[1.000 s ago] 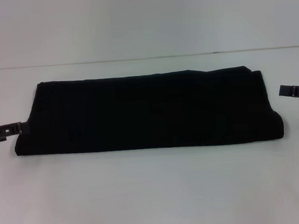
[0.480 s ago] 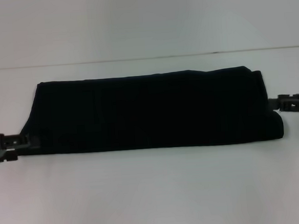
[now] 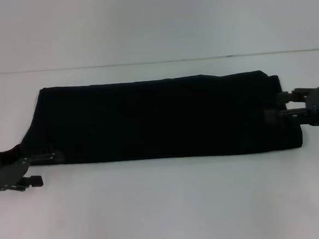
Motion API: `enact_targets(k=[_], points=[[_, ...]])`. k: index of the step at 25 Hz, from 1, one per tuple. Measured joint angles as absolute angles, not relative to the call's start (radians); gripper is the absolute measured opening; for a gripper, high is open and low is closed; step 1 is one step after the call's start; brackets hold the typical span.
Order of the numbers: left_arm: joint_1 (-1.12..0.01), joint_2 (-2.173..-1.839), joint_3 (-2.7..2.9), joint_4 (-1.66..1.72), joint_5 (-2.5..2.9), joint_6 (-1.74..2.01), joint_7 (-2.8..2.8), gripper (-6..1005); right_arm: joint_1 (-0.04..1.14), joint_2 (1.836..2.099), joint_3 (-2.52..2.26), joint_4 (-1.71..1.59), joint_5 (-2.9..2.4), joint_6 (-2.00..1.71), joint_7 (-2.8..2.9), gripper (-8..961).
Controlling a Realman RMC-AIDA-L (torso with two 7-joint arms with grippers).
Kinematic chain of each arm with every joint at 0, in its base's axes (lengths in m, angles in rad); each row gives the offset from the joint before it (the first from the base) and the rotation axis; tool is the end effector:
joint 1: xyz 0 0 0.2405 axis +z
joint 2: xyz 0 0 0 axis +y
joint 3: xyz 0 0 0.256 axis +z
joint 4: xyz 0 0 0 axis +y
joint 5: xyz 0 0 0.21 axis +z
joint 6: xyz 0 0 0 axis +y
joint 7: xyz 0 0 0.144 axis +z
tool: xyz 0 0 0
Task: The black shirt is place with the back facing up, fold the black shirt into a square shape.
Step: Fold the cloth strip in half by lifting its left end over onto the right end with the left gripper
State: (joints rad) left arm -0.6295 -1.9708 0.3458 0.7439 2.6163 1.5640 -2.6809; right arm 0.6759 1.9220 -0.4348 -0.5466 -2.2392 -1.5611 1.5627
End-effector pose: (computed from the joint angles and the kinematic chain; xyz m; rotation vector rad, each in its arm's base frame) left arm -0.3262 0.3431 0.0693 -1.7971 -2.2175 -0.3608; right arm 0.2762 0.3710 0.0583 -2.6374 0.8572 0.5817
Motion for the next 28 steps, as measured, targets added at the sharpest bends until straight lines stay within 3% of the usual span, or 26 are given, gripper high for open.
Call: enact_targets(k=[4, 13, 28], points=[[-0.628, -1.972, 0.343, 0.728, 2.611, 1.540, -2.781, 937, 0.696, 1.929, -0.468, -0.567, -2.237, -1.537, 1.557, 924], [-0.628, -1.971, 0.174, 0.635, 2.607, 1.470, -2.920, 937, 0.722, 1.946, -0.466, -0.609, -2.234, -1.502, 1.533, 927], [-0.618, -1.970, 0.097, 0.615, 2.591, 1.399, -2.977, 937, 0.712, 1.943, -0.463, -0.611, -2.147, -1.471, 1.519, 927]])
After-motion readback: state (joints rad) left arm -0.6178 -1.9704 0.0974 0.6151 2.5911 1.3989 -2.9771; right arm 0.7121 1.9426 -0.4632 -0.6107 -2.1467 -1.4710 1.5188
